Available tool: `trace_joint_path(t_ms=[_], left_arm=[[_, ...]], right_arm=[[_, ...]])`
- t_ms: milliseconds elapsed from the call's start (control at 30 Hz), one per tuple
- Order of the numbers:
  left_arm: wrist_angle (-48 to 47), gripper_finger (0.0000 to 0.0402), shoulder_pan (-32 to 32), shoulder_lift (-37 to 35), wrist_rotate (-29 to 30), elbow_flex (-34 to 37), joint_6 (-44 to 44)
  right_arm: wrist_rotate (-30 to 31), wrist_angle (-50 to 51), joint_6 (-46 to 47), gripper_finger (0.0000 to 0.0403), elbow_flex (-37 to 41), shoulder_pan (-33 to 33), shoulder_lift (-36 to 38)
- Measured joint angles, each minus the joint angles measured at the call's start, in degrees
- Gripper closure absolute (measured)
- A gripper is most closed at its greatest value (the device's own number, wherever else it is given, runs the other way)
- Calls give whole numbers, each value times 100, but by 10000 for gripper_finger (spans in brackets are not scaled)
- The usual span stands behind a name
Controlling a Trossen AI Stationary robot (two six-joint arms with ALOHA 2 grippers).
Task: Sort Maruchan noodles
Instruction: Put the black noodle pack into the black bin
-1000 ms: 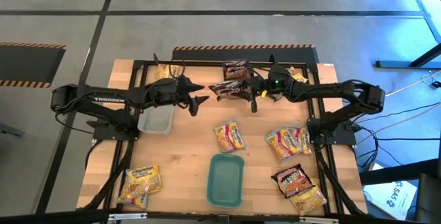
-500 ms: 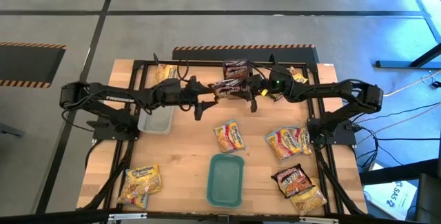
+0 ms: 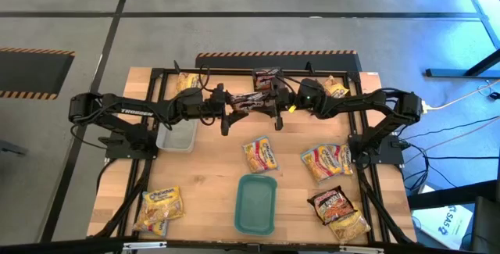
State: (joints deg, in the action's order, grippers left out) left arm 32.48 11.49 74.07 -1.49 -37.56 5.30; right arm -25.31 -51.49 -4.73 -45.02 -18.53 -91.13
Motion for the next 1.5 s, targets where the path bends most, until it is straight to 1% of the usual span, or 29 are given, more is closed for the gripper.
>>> trace_joint_path(t_ms=[133,233,400,500,567,667,833,900,1000,1133,1200,1267,1333,1400,1500], left_arm=[[-23,148,2,2,91,0,-23],[-36,161,-2,2,182,0,-116],[66,209,20,2,215,0,-151],[60,238,22,2,183,0,-262],[62,253,20,2,149,0,-312],[62,261,20,2,170,0,-354],[-71,264,23,2,203,0,-393],[-266,264,22,-32,250,0,-438],[-682,267,24,-154,442,0,-441],[-1423,268,24,-278,490,2,-428],[-1728,268,22,-289,513,2,-458],[-1976,268,24,-288,542,2,-533],[-2074,268,29,-222,529,2,-566],[-2180,268,44,-163,447,3,-563],[-2154,268,61,-121,441,7,-570]], right_arm=[[90,-155,11,308,-107,56,-42],[82,-139,15,308,-161,57,-42],[87,-120,177,307,-162,57,-42],[53,-89,179,300,-162,57,-42],[24,-83,196,291,-162,57,-42],[47,-85,213,271,-162,57,-42],[-170,-22,214,217,-162,51,-37],[-294,429,195,193,-162,-42,104],[-415,1666,164,162,-167,-327,625],[-257,3660,-115,135,-165,-745,1419],[-70,4286,-293,129,-164,-854,1753],[32,4579,-320,126,-164,-893,1978],[124,4603,-315,126,-169,-877,2091],[191,4580,-286,125,-320,-761,2082],[340,4663,-306,125,-754,-514,1866]])
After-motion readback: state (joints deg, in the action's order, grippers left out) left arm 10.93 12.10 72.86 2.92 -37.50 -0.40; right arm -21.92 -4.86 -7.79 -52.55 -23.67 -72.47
